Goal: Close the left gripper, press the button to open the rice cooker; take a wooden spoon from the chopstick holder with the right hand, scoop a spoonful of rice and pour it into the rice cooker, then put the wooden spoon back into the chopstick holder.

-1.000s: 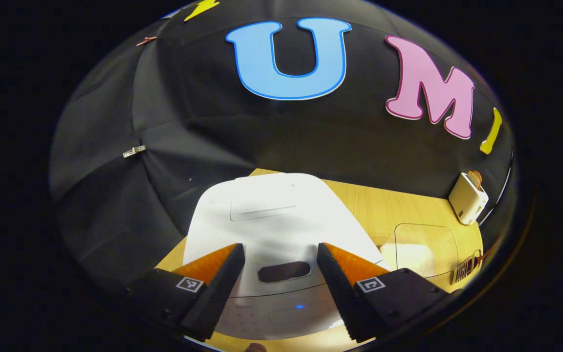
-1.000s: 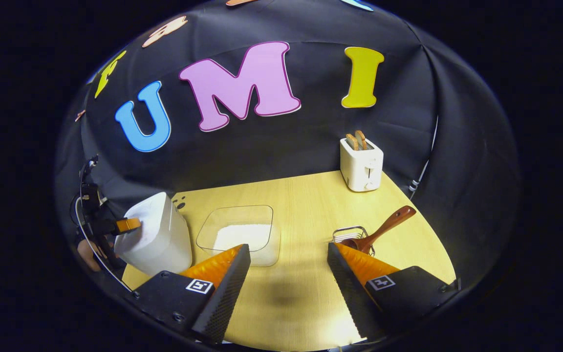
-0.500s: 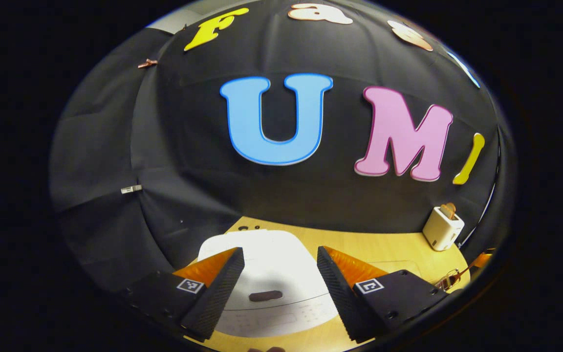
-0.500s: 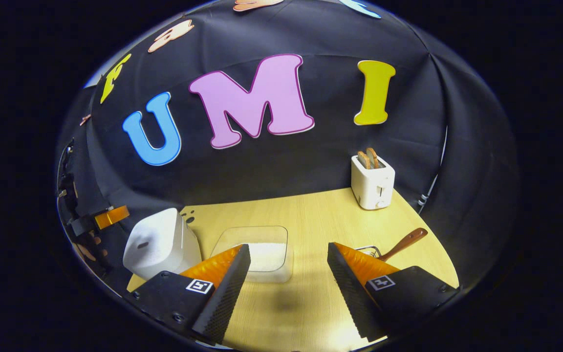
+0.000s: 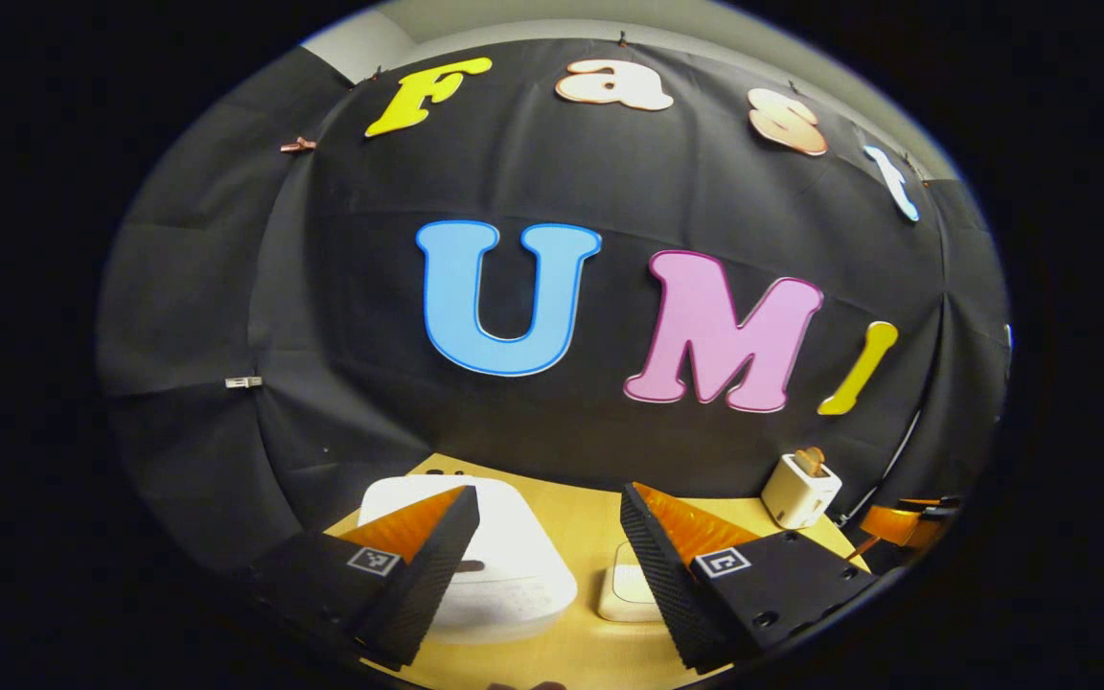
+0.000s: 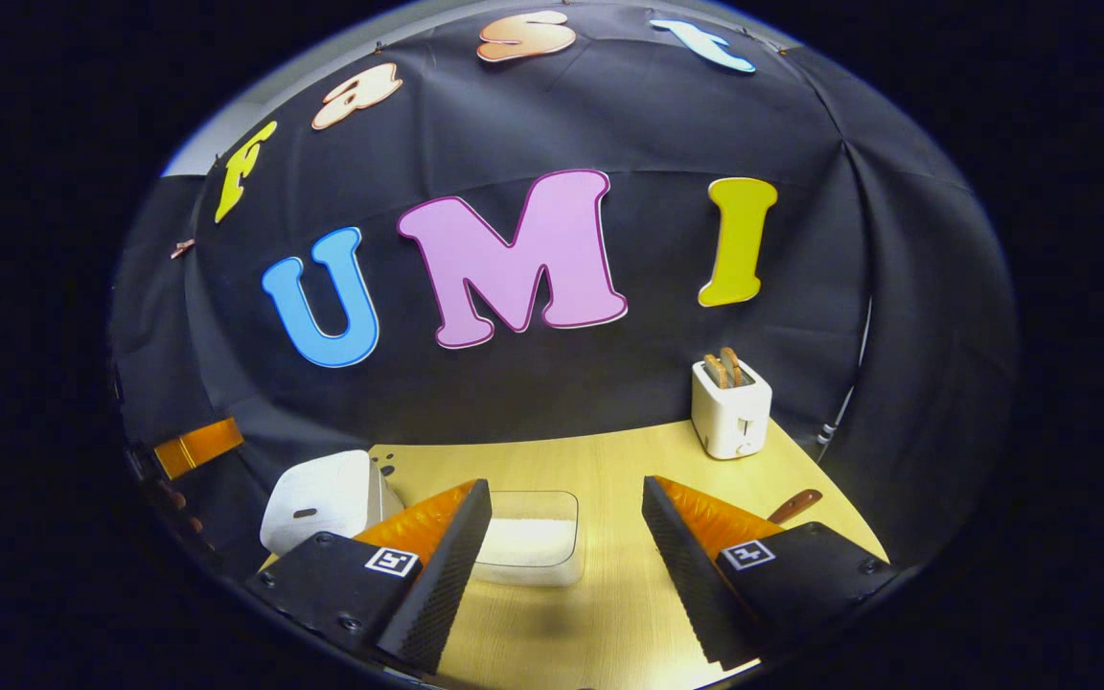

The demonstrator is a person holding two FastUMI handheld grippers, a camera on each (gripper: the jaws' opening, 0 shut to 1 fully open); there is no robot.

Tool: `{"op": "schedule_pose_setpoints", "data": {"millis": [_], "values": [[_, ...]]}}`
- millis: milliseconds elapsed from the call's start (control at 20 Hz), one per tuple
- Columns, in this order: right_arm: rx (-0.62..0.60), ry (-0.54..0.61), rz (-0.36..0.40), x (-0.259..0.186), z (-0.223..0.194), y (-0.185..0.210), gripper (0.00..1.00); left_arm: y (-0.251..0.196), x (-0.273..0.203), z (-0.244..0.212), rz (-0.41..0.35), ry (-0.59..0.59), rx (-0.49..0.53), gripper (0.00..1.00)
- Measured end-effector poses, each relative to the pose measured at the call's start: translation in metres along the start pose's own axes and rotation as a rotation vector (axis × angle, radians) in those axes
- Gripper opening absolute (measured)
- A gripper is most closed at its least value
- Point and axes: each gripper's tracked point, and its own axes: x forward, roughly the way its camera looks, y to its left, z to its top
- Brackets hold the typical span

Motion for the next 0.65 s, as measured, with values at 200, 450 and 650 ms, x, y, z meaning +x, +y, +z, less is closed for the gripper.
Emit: {"op": "schedule_pose_setpoints", "data": {"millis": [200, 450, 650], "values": [[-0.034, -0.011, -0.035, -0.023, -0.016, 0.008, 0.98, -0.028, -0.014, -0.026, -0.089, 0.043, 0.041, 0.96], [-0.069, 0.029, -0.045, -0.039, -0.049, 0.023, 0.98, -0.052, -0.024, -0.054, -0.215, 0.093, 0.107, 0.96], [-0.061, 0.043, -0.070, -0.041, -0.060, 0.026, 0.98, -0.057, -0.023, -0.071, -0.262, 0.130, 0.137, 0.96]]}}
